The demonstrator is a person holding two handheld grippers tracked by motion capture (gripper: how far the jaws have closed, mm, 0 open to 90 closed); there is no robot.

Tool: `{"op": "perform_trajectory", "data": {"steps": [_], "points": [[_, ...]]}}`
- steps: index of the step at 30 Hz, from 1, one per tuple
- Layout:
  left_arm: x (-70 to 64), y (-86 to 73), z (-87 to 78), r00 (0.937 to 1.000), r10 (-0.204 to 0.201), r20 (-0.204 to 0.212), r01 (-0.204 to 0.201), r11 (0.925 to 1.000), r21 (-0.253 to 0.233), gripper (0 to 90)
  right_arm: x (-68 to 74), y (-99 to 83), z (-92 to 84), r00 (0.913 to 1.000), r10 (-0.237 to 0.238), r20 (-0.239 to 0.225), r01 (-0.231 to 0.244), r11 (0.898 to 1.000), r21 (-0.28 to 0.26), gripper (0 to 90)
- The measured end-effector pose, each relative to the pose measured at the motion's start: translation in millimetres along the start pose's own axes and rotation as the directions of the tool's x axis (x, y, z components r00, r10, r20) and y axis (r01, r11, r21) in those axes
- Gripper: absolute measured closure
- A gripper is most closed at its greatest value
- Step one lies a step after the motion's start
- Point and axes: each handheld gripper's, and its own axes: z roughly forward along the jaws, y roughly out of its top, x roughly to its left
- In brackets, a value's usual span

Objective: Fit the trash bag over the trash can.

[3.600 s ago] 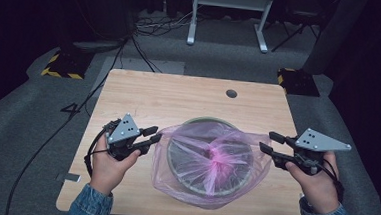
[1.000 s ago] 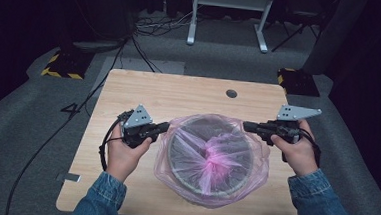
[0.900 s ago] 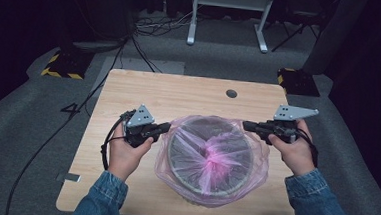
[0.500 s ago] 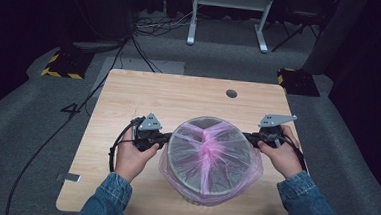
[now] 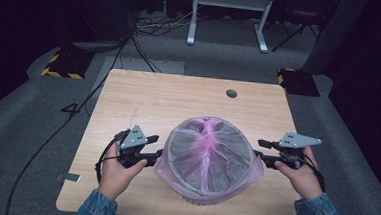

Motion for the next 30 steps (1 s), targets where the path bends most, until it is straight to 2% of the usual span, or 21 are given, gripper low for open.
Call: {"op": "perform_trajectory", "data": {"steps": [3, 4, 8, 11, 14, 17, 18, 19, 21, 24, 25, 30], "points": [[-4.9, -8.2, -16.6, 0.9994, -0.001, 0.035, 0.0, 0.9999, 0.011, 37.0, 6.4, -3.2, -21.3, 0.9991, -0.019, 0.039, 0.02, 1.0, -0.007, 43.6], [-5.6, -11.6, -22.0, 0.9995, -0.002, 0.03, 0.002, 0.9999, 0.013, 35.8, 10.0, -4.6, -27.8, 0.9988, -0.024, 0.044, 0.024, 1.0, -0.006, 42.2], [-8.8, -20.6, -39.5, 0.9998, 0.02, 0.008, -0.02, 0.9998, 0.007, 30.3, 26.8, -6.7, -44.8, 0.9977, -0.059, 0.034, 0.059, 0.998, -0.01, 37.3], [-17.8, -21.3, -44.7, 0.9983, 0.048, 0.035, -0.048, 0.9989, 0.001, 28.6, 42.1, -0.2, -49.5, 0.9948, -0.101, 0.015, 0.101, 0.994, -0.042, 34.5], [-25.0, -17.5, -41.5, 0.9953, 0.082, 0.05, -0.082, 0.9966, 0.0, 28.8, 56.3, 11.5, -46.3, 0.985, -0.172, -0.003, 0.172, 0.983, -0.065, 33.2], [-25.1, -13.4, -34.2, 0.9946, 0.08, 0.067, -0.079, 0.9967, -0.014, 30.7, 64.6, 22.3, -39.4, 0.9709, -0.239, -0.009, 0.238, 0.968, -0.075, 33.6], [-24.7, -12.0, -31.8, 0.9942, 0.084, 0.068, -0.083, 0.9964, -0.017, 31.3, 66.2, 24.9, -37.4, 0.9697, -0.244, -0.016, 0.242, 0.967, -0.083, 35.6], [-24.9, -10.7, -29.8, 0.9938, 0.087, 0.068, -0.086, 0.996, -0.024, 32.5, 67.3, 27.1, -36.3, 0.9673, -0.252, -0.027, 0.249, 0.964, -0.09, 41.6], [-26.4, -8.0, -26.6, 0.9929, 0.097, 0.069, -0.095, 0.9948, -0.035, 33.7, 68.6, 29.3, -36.0, 0.9615, -0.272, -0.039, 0.268, 0.959, -0.088, 62.5], [-27.6, -4.8, -24.1, 0.9927, 0.099, 0.069, -0.096, 0.9945, -0.042, 34.5, 67.3, 29.9, -37.3, 0.9611, -0.269, -0.063, 0.264, 0.961, -0.076, 86.5], [-27.9, -4.0, -24.0, 0.9929, 0.097, 0.069, -0.094, 0.9946, -0.045, 34.6, 66.8, 29.6, -38.0, 0.9634, -0.258, -0.073, 0.253, 0.965, -0.072, 90.0], [-28.8, -1.1, -25.2, 0.9926, 0.096, 0.074, -0.092, 0.9946, -0.048, 38.5, 64.1, 24.2, -41.8, 0.971, -0.218, -0.097, 0.214, 0.975, -0.049, 90.0]]}}
